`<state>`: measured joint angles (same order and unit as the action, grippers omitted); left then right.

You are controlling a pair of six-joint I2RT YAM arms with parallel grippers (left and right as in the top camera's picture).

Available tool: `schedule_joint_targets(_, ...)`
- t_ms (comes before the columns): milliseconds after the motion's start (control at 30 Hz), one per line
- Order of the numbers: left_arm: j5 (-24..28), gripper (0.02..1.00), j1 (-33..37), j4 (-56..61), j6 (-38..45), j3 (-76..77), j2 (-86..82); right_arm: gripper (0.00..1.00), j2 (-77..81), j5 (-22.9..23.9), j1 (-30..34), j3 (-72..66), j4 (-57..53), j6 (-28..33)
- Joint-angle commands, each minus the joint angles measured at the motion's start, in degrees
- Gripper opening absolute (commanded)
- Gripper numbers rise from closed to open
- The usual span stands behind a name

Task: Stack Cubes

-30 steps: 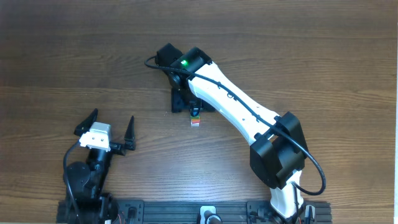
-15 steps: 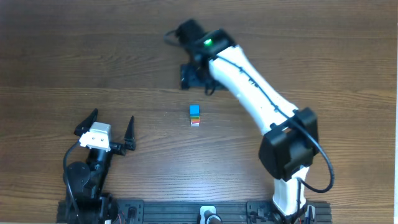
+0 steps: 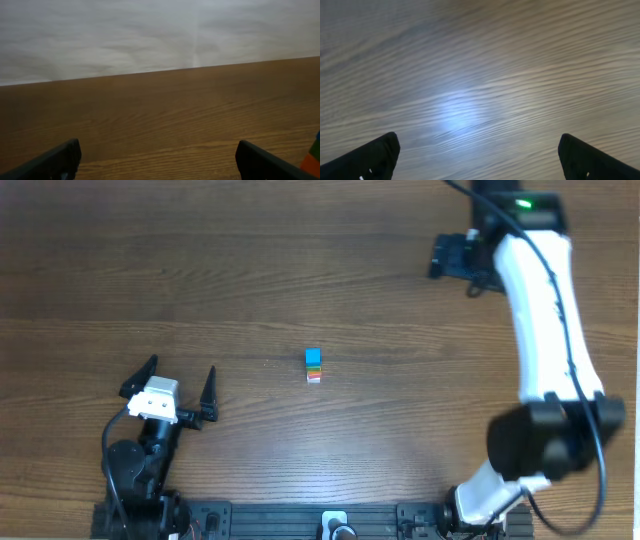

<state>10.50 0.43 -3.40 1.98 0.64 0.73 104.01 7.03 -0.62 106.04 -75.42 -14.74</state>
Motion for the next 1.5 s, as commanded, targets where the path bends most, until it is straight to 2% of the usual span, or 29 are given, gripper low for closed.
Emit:
schedule_joint_targets(33,-0.3,1.000,-0.2,-0.1,0.8,-0.3,-0.3,0.991,-13.8,1.7,2.6,-8.2,2.7,5.5)
schedule_joint_targets(167,-0.3,0.998,-0.2,-0.1,0.8,-0.3,-0.3,0.993,-27.6,1.6,4.3,-19.6,6.0,6.1)
schedule_joint_targets(333,-0.3,0.998,-0.2,0.0,0.8,-0.3,-0.3,0.993,-45.7,-0.8,3.2,-31.6,9.4,8.0)
schedule_joint_targets(467,-0.3,1.000,-0.2,-0.1,0.8,-0.3,-0.3,0.993,-59.6,-4.0,2.7,-39.1,11.9,8.2)
schedule_joint_targets(700,-0.3,1.000,-0.2,-0.1,0.8,-0.3,-0.3,0.991,-80.3,-10.2,2.7,-52.4,17.7,13.4)
schedule_joint_targets(900,-0.3,1.000,-0.2,0.0,0.8,-0.3,-0.3,0.991,-92.0,-15.9,2.7,-65.9,29.2,13.5)
schedule_joint_targets(1300,-0.3,1.000,-0.2,0.0,0.8,-0.3,-0.3,0.991,-103.6,-16.0,2.1,-86.6,56.1,13.6)
schedule_joint_targets(1500,-0.3,1.000,-0.2,-0.1,0.8,-0.3,-0.3,0.991,-103.7,-13.3,0.8,-93.7,64.6,13.6)
